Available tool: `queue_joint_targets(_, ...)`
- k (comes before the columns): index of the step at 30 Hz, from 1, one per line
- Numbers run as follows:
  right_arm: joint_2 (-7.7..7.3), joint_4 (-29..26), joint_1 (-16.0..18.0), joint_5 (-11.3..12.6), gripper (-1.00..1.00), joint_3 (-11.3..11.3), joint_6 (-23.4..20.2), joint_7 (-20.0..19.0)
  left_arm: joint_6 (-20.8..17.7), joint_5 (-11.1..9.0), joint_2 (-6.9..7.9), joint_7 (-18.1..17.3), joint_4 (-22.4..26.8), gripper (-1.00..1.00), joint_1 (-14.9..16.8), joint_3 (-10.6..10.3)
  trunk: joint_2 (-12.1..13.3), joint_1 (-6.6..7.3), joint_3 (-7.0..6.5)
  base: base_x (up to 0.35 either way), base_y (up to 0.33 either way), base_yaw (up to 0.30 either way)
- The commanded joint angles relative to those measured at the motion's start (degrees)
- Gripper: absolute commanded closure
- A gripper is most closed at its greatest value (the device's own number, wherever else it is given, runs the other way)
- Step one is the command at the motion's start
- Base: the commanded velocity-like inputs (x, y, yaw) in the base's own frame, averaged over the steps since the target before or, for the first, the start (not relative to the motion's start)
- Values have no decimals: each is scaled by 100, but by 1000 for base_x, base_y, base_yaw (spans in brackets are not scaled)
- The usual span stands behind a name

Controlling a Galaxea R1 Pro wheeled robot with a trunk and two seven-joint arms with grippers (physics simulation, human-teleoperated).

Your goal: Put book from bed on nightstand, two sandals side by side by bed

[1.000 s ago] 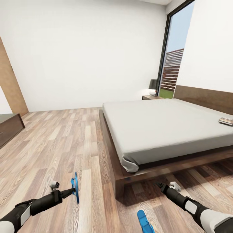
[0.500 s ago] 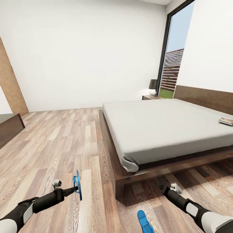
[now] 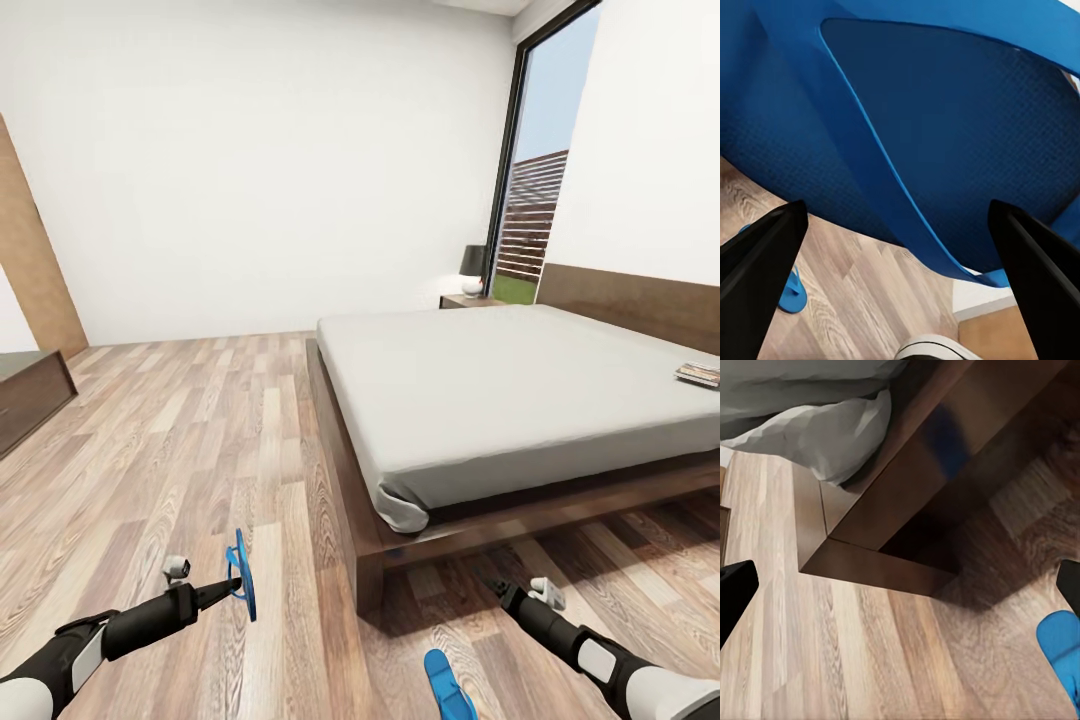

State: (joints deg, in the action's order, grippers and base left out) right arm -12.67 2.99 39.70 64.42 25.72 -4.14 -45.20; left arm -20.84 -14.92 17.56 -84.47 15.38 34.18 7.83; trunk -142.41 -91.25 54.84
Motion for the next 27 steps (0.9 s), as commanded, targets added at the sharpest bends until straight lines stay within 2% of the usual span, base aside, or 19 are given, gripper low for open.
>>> queue_joint_targets(1,1,17,6,61,-100,29,-43,-43,-60,-19,2,-17,-2,100,2,-10,-3,1,6,0,0,0)
queue_joint_targets(8,4,17,0,70,-100,29,-38,-79,-60,-19,2,-5,-8,100,2,-10,-3,1,6,0,0,-30)
queue_joint_targets(17,10,17,-5,71,-100,29,-43,-93,-60,-19,2,0,-8,100,1,-10,-3,1,6,0,0,-176)
queue_joint_targets(27,19,17,-6,84,-100,30,-41,-79,-60,-19,3,7,-8,100,2,-10,-3,1,6,0,4,-20)
